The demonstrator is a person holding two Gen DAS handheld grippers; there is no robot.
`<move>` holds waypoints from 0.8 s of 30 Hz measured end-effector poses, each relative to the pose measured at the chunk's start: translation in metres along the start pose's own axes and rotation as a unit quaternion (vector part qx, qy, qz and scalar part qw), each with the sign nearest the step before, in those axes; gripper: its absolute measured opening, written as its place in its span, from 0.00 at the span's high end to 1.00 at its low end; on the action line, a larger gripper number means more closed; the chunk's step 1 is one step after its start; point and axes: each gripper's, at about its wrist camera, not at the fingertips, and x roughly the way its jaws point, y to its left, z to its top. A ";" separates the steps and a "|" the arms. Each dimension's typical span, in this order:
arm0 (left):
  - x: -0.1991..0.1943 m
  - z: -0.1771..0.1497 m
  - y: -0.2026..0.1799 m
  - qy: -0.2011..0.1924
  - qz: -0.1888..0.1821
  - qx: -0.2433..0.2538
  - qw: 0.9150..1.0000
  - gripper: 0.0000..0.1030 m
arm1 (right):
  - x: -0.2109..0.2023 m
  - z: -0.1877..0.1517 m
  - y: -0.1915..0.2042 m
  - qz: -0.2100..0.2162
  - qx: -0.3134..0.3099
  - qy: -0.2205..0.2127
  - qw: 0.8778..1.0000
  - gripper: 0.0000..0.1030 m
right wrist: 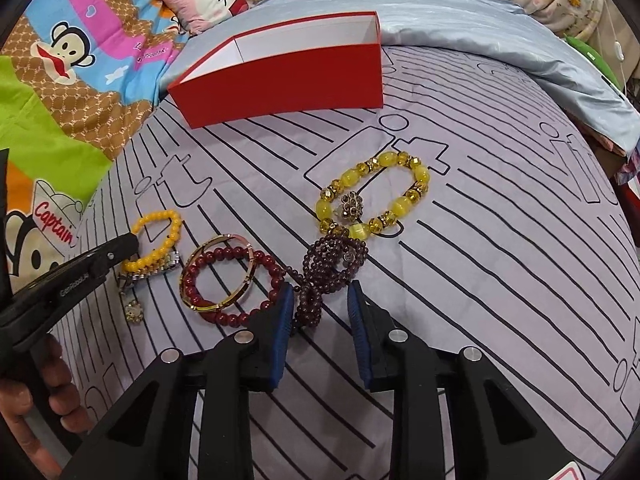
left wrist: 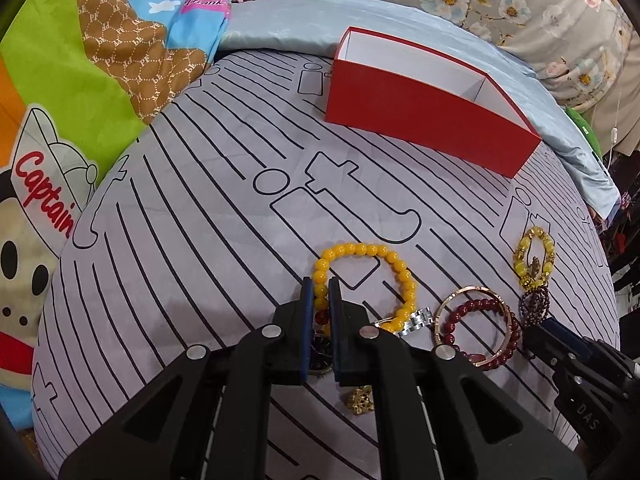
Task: Organize jewelry
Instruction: 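Grasp the yellow bead bracelet with the left tool while the right grasps the purple beaded bracelet, then carry both bracelets into the red box and open both tools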
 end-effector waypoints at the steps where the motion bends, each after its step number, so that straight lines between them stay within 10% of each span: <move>1: 0.001 0.000 0.001 0.001 -0.001 -0.001 1.000 0.93 | 0.000 0.000 0.000 -0.001 -0.001 -0.005 1.000 0.78; 5: 0.001 0.000 0.002 0.003 -0.002 -0.002 1.000 0.93 | 0.001 0.000 0.003 -0.009 -0.012 -0.006 1.000 0.91; 24: -0.046 0.009 -0.006 -0.034 -0.034 0.001 0.999 0.93 | -0.052 -0.002 -0.004 0.022 0.001 -0.051 0.998 0.94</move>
